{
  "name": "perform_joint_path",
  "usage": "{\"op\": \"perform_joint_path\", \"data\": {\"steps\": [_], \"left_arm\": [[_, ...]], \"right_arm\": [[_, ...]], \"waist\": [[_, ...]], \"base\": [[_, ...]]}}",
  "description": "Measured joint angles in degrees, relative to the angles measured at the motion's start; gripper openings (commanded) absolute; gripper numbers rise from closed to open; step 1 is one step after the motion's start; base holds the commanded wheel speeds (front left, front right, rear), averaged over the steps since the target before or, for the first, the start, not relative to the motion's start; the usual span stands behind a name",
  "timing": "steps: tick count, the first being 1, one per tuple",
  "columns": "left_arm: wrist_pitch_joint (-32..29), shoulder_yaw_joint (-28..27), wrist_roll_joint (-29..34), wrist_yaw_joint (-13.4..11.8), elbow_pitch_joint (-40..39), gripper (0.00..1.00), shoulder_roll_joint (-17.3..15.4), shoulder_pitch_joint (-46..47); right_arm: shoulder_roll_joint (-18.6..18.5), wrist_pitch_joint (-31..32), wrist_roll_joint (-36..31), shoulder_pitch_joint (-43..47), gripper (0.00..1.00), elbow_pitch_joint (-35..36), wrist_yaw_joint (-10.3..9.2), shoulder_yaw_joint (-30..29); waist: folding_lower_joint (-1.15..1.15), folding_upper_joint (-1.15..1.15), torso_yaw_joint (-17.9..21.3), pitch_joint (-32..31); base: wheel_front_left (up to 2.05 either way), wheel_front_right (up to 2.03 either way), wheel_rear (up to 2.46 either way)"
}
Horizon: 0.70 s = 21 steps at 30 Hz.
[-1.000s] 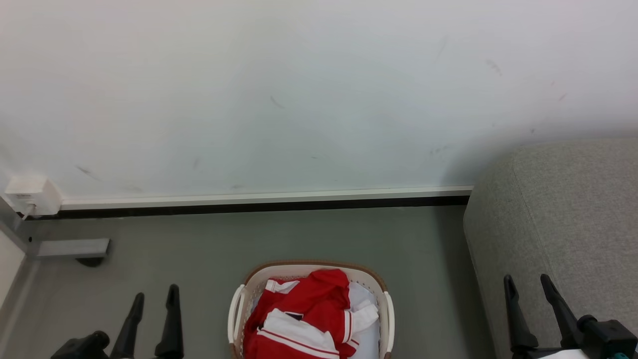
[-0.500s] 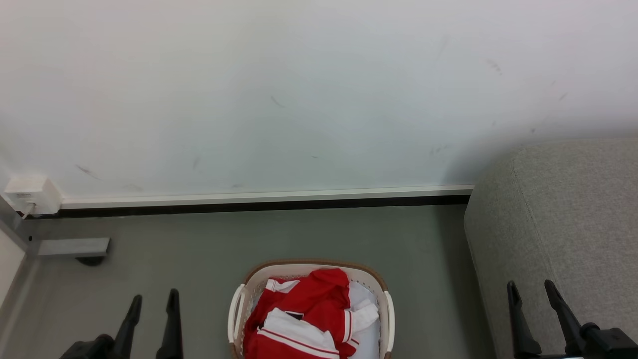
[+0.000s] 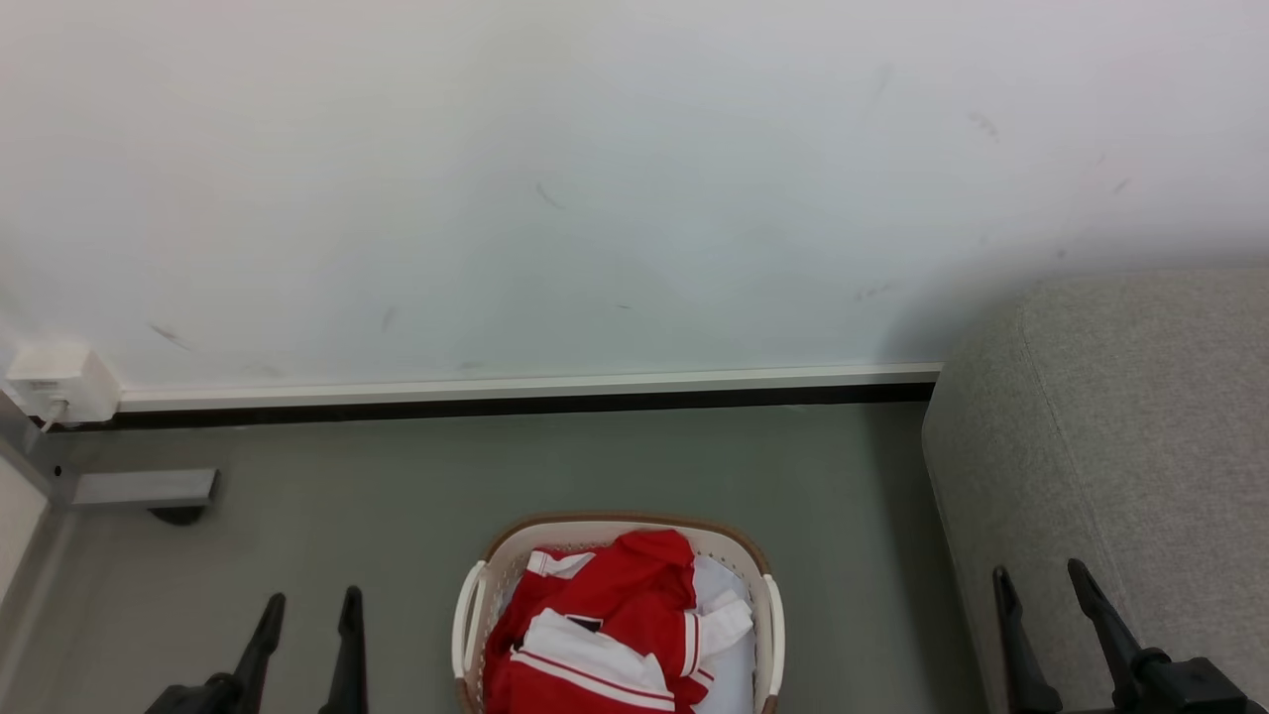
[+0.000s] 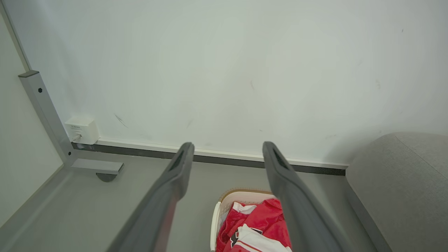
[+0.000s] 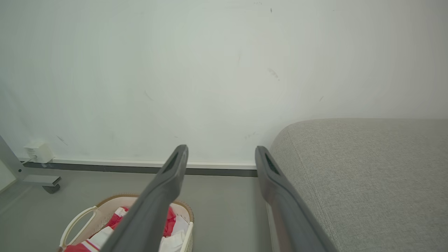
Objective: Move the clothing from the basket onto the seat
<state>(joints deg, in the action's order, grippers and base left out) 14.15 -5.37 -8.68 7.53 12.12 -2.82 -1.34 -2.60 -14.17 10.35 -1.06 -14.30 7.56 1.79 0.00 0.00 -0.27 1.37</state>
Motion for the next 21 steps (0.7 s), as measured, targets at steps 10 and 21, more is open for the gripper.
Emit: {"op": "perform_joint_path", "data": {"steps": [10,21], "left_arm": [[1.0,-0.2,2.5,0.0,0.4,1.0,0.0,-0.4],[1.0,-0.5,2.0,0.0,1.1,1.0,0.0,-0.3]], "right_arm": [[-0.1,-0.9,-1.3,0.0,1.0,-0.6,0.0,0.2],[-0.1,-0.9,-0.2,0.1,1.0,-1.1,0.0,0.6]], "waist": [[0.0,0.0,0.4,0.3],[0.0,0.0,0.9,0.4]], "base": [[0.0,0.0,0.0],[0.0,0.0,0.0]]}}
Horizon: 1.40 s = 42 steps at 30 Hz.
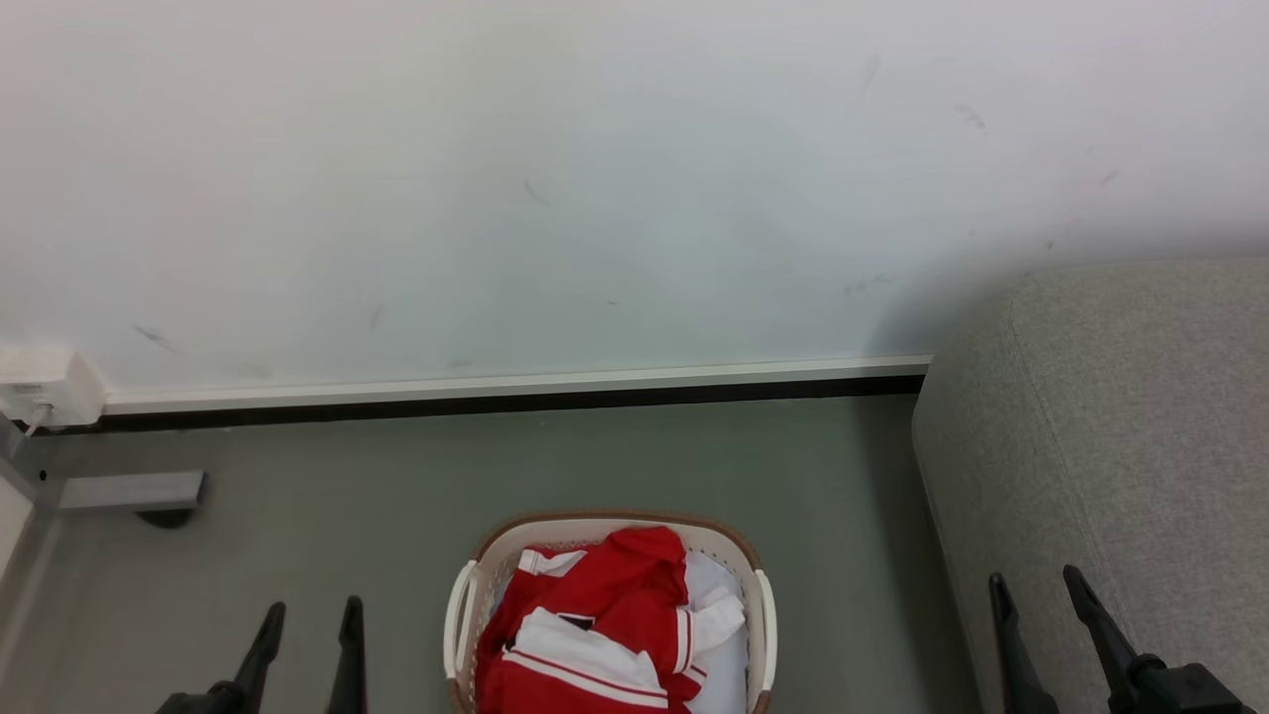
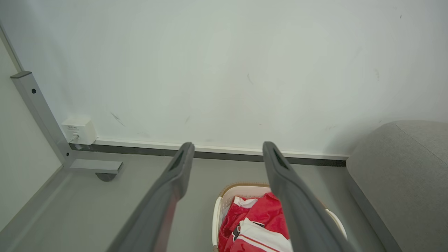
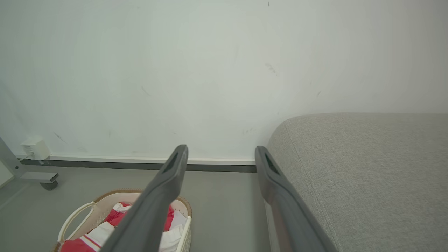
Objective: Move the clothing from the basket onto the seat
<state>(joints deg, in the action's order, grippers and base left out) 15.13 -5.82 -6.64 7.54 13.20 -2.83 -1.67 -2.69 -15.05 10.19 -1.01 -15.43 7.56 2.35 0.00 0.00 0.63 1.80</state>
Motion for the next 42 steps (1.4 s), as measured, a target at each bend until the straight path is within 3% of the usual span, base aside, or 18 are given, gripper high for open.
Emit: {"op": "perform_joint_path", "data": {"steps": [11,18,24,31,37,42], "left_arm": [[0.0,0.1,-0.5,0.0,0.2,1.0,-0.1,0.5],[0.0,3.0,-1.0,0.0,0.0,1.0,-2.7,4.8],[0.0,9.4,-1.9,0.0,3.4,1.0,-7.3,13.1],[0.0,19.5,-2.3,0.0,12.6,1.0,-13.7,25.8],[-0.4,24.9,-1.7,0.0,22.0,1.0,-16.4,35.1],[-4.6,29.6,-0.4,0.0,28.5,1.0,-17.8,41.5]], "right_arm": [[0.0,0.0,0.4,-1.0,1.0,0.1,0.0,1.2],[0.0,-0.1,0.8,-3.6,1.0,2.6,0.0,2.3],[-0.1,-0.1,1.5,-7.8,1.0,6.2,0.0,3.2],[-0.1,-0.1,2.5,-13.8,1.0,10.7,0.0,4.4],[-0.1,-0.1,4.0,-17.1,1.0,14.9,0.0,4.0],[-0.2,-0.1,5.2,-18.9,1.0,17.6,0.0,3.8]], "waist": [[0.0,0.0,1.6,1.0],[0.0,0.0,3.7,4.6],[0.0,0.0,5.5,11.1],[0.01,0.0,7.9,20.9],[0.02,0.0,10.5,29.1],[0.02,0.0,12.5,35.4]], "base": [[0.0,0.0,0.0],[0.0,0.0,0.0],[0.0,0.0,0.0],[0.0,0.0,0.0],[0.0,0.0,0.0],[0.0,0.0,0.0]]}}
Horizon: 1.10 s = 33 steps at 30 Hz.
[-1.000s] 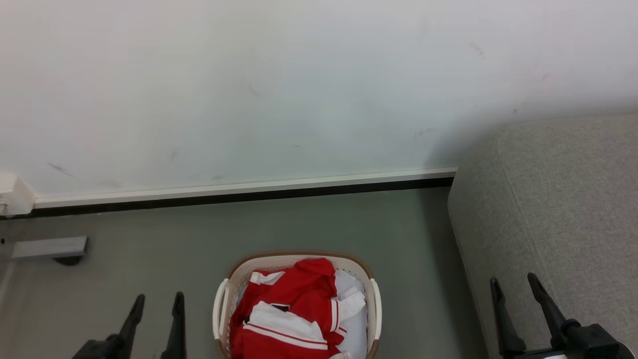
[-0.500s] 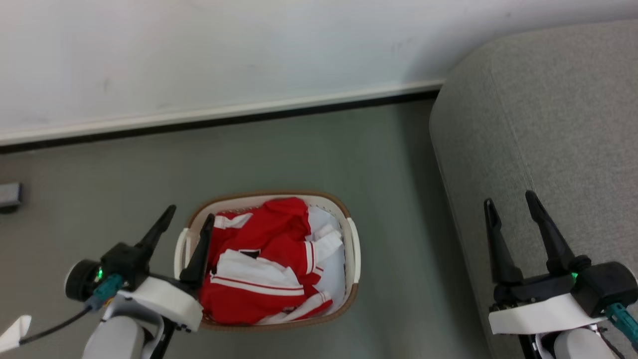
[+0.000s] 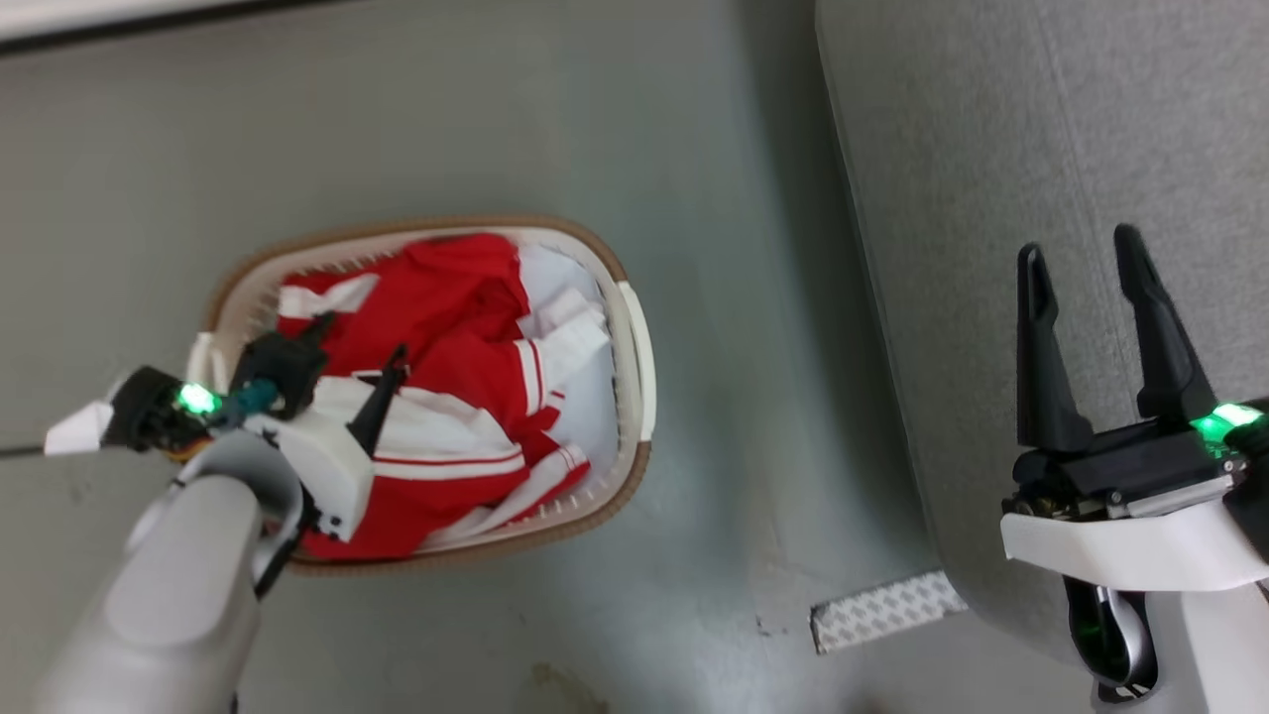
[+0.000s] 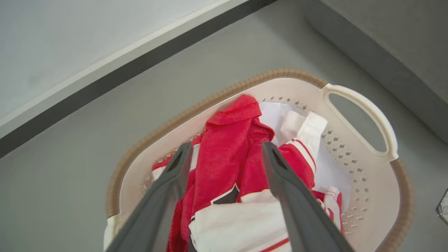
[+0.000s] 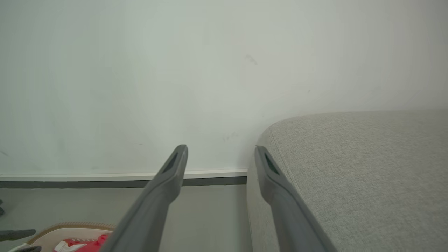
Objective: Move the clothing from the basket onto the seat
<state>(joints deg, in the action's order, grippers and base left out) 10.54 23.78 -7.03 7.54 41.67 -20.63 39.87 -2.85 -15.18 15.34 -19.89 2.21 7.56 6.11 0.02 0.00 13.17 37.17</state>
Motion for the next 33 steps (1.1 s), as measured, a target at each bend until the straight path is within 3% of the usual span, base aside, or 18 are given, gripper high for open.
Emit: {"op": "perform_joint_path", "data": {"steps": [10,16,27,28,29,30,33], "left_arm": [[-3.5,1.1,1.8,-0.6,7.8,1.0,-1.2,9.3],[-5.0,1.4,2.4,-2.1,10.4,1.0,-1.8,12.8],[-6.9,3.1,3.5,-2.5,13.5,1.0,-3.3,16.8],[-7.0,3.3,3.5,-2.5,13.8,0.91,-3.4,17.1],[-7.0,3.5,3.5,-2.4,13.9,0.42,-3.6,17.2],[-6.8,3.7,3.5,-2.3,14.1,0.0,-3.7,17.3],[-6.0,3.9,3.3,-2.2,14.8,0.0,-3.2,17.5]], "right_arm": [[0.0,0.0,2.7,-1.2,1.0,2.8,0.0,1.3],[0.0,0.0,3.9,-1.8,1.0,3.5,0.0,2.2],[0.0,0.0,5.4,-2.9,1.0,4.7,0.0,3.9],[0.0,0.0,5.5,-3.0,1.0,4.8,0.0,4.1],[0.0,0.0,5.5,-3.0,1.0,4.8,0.0,4.2],[0.0,0.0,5.5,-3.0,1.0,4.8,0.0,4.2],[0.0,0.0,5.5,-3.0,1.0,4.6,0.0,3.9]], "waist": [[-0.01,0.0,3.3,8.2],[-0.01,0.0,4.4,10.9],[-0.01,0.0,6.1,15.2],[-0.01,0.0,6.3,15.5],[-0.01,0.0,6.5,15.8],[-0.01,0.0,6.7,16.0],[-0.01,0.0,7.0,16.1]], "base": [[0.0,0.0,0.0],[0.0,0.0,0.0],[0.0,0.0,0.0],[0.0,0.0,0.0],[0.0,0.0,0.0],[0.0,0.0,0.0],[0.0,0.0,0.0]]}}
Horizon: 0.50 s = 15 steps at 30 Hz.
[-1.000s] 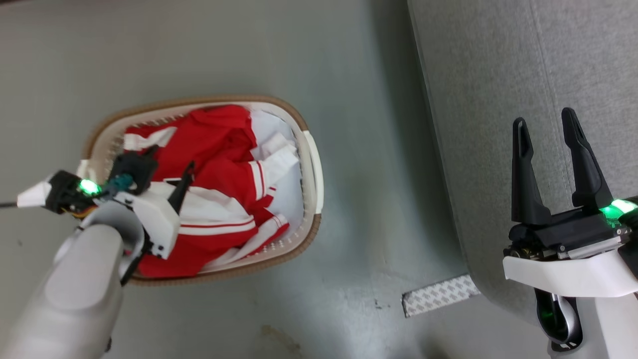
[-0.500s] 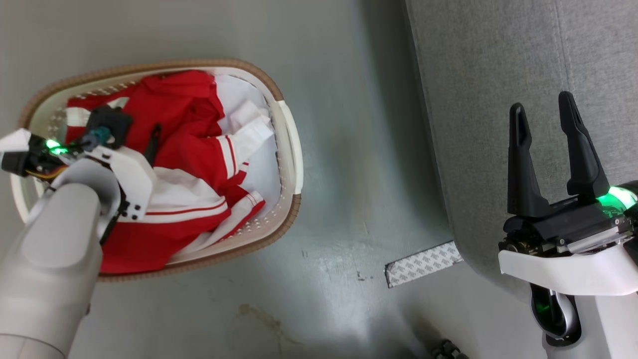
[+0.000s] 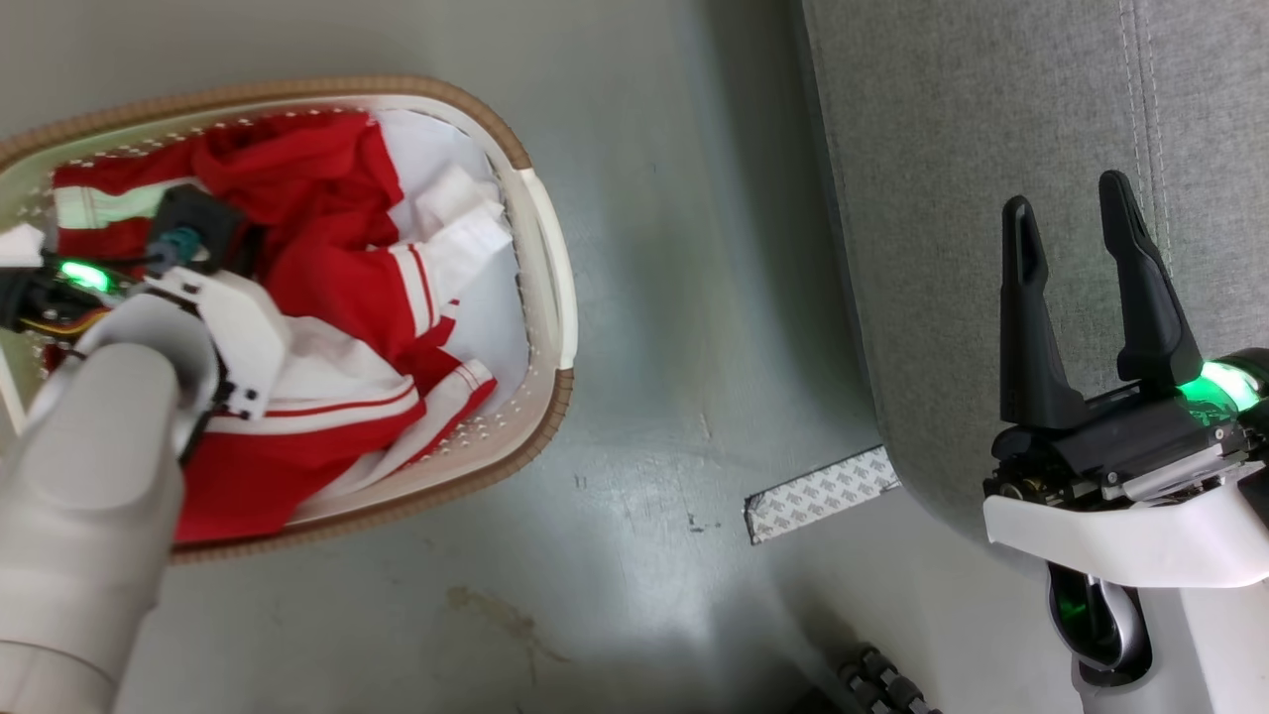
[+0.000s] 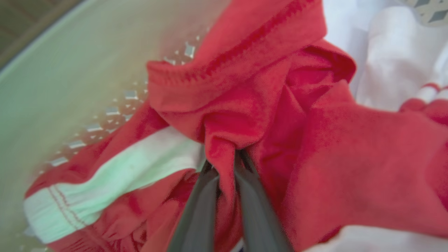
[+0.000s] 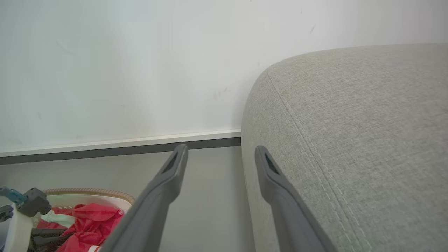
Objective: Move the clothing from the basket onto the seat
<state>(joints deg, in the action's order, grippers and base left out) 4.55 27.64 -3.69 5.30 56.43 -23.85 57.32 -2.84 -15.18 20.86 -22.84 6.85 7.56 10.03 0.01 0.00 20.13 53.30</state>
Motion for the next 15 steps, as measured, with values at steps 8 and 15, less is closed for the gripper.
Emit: {"op": "perform_joint_path", "data": {"steps": [8,15], "left_arm": [[5.5,-1.1,-4.1,0.3,0.5,0.0,4.9,-2.5],[8.9,-2.3,-8.0,0.6,-0.2,0.0,8.9,-7.2]], "right_arm": [[0.0,0.0,-1.3,0.8,1.0,-2.8,0.0,-1.5],[0.0,0.0,-3.8,3.3,1.0,-5.9,0.0,-3.4]], "waist": [[-0.01,0.0,-1.9,-4.5],[-0.01,0.0,-4.5,-12.5]], "base": [[0.0,0.0,0.0],[0.0,0.0,0.0]]}}
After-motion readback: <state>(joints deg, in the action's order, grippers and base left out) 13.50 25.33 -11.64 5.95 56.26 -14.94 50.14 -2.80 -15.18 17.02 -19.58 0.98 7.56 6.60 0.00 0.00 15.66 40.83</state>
